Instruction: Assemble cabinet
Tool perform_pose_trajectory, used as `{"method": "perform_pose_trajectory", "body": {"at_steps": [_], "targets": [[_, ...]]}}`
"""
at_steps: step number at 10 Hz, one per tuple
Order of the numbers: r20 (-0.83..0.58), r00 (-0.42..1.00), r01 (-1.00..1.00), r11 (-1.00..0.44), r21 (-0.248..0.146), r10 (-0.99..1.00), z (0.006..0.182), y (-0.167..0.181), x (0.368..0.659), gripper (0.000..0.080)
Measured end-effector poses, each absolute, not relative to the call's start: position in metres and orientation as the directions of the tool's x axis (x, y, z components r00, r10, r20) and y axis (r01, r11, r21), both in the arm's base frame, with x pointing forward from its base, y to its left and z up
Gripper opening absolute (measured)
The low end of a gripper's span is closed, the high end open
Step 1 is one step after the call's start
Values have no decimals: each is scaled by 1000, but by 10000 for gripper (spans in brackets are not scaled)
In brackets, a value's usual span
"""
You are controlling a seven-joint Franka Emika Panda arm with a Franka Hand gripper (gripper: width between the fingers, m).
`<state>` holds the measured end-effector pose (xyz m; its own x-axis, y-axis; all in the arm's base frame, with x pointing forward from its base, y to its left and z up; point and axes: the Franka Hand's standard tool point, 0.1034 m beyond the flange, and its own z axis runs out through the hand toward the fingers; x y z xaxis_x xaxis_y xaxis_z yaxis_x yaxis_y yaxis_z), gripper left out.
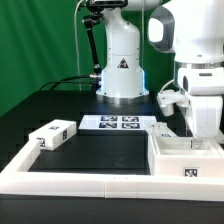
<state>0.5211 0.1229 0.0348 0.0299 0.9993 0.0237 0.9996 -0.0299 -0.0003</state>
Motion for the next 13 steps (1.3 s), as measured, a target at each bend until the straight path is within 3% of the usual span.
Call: {"method": "perform_pose_trajectory", "body": {"at_steps": [1, 2, 3, 5, 9, 13], "targets": [[20, 30, 1000, -30, 2, 999, 40, 122, 516, 667], [17, 44, 999, -44, 5, 999, 48, 121, 508, 667], [12, 58, 998, -58, 9, 998, 58, 122, 496, 771], [14, 106, 994, -106, 10, 994, 66, 131, 470, 791], [48, 141, 990, -142, 5, 989, 60, 177, 431, 797], [47, 145, 989, -145, 1, 988, 59, 175, 431, 797]]}}
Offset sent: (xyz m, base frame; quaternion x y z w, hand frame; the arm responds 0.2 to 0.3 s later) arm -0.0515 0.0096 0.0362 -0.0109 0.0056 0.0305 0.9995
